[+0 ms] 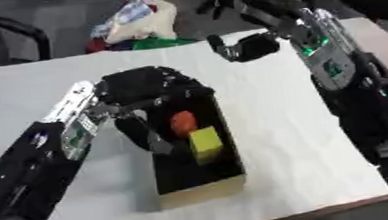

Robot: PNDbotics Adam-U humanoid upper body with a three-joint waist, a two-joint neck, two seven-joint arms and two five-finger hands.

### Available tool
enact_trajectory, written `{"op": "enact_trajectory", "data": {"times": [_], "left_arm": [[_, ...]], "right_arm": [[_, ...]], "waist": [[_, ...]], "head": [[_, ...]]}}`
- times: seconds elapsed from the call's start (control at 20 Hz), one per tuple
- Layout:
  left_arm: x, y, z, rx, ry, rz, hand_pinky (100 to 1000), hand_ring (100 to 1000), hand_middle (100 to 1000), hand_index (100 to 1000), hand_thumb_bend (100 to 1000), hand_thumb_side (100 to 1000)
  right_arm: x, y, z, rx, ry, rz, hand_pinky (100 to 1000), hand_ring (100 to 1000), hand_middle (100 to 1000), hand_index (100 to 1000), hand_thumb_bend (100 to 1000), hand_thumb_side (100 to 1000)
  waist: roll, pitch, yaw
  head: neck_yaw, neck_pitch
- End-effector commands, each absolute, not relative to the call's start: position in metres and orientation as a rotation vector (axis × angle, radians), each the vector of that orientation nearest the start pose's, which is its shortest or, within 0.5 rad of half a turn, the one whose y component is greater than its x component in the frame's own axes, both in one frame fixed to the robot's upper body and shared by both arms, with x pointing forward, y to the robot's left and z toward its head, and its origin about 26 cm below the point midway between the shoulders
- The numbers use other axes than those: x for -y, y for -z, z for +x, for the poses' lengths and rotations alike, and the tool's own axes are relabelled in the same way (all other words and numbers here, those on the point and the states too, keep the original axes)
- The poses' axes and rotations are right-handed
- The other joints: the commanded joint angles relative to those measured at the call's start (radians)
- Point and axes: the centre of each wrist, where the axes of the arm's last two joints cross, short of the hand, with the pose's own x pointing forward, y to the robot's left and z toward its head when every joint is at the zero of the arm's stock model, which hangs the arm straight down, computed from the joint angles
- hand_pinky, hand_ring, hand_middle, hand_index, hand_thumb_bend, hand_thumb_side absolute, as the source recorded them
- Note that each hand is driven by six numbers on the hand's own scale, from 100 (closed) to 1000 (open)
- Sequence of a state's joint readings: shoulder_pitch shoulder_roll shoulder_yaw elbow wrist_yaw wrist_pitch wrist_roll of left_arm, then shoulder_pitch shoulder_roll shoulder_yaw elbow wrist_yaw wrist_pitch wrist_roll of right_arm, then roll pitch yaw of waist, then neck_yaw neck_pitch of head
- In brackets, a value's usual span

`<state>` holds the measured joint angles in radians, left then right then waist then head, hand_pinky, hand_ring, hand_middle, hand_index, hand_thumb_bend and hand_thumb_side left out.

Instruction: Pick up objects on the table and place them in the box.

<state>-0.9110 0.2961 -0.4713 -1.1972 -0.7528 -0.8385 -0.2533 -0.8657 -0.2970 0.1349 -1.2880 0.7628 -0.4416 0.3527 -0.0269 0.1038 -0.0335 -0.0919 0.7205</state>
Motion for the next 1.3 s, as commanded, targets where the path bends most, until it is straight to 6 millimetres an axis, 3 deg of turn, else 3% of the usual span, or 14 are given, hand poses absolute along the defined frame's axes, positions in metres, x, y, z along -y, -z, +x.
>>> {"op": "enact_trajectory", "data": {"times": [0.05, 0.35, 0.4, 0.55, 0.8, 1.1, 1.3], "left_arm": [[-0.159, -0.213, 0.432, -2.305, -2.111, -0.336, 744, 733, 779, 1000, 361, 764], [-0.214, -0.236, 0.414, -2.651, -1.958, -0.359, 704, 714, 753, 1000, 152, 775], [-0.222, -0.237, 0.41, -2.717, -1.927, -0.338, 689, 708, 745, 1000, 100, 813], [-0.241, -0.239, 0.4, -2.912, -1.831, -0.26, 665, 695, 732, 1000, 100, 860], [-0.263, -0.234, 0.386, -3.212, -1.637, -0.125, 611, 659, 695, 990, 100, 912], [-0.274, -0.225, 0.375, -3.468, -1.418, 0.051, 579, 634, 667, 962, 112, 950], [-0.273, -0.217, 0.371, -3.559, -1.347, 0.143, 570, 625, 656, 935, 133, 968]], "right_arm": [[0.209, -0.238, 0.441, -2.75, 2.107, 0.919, 804, 695, 751, 858, 100, 373], [0.221, -0.238, 0.437, -2.812, 2.031, 0.952, 798, 685, 745, 860, 100, 373], [0.224, -0.238, 0.436, -2.835, 2.003, 0.959, 793, 676, 740, 862, 100, 373], [0.234, -0.236, 0.431, -2.939, 1.873, 0.976, 786, 661, 733, 869, 100, 395], [0.252, -0.223, 0.42, -3.226, 1.513, 0.972, 768, 620, 708, 880, 100, 480], [0.27, -0.197, 0.399, -3.547, 1.034, 0.833, 758, 602, 695, 890, 100, 548], [0.28, -0.18, 0.385, -3.673, 0.853, 0.756, 756, 597, 690, 891, 100, 566]], "waist": [[0.0, -0.019, 0.003], [0.0, -0.017, 0.01], [0.0, -0.017, 0.012], [0.0, -0.017, 0.016], [0.001, -0.014, 0.022], [0.003, -0.006, 0.017], [0.004, 0.003, 0.018]], "head": [[-0.003, -0.007], [-0.001, -0.014], [0.0, -0.014], [0.006, -0.018], [0.013, -0.023], [0.028, -0.02], [0.043, -0.015]]}}
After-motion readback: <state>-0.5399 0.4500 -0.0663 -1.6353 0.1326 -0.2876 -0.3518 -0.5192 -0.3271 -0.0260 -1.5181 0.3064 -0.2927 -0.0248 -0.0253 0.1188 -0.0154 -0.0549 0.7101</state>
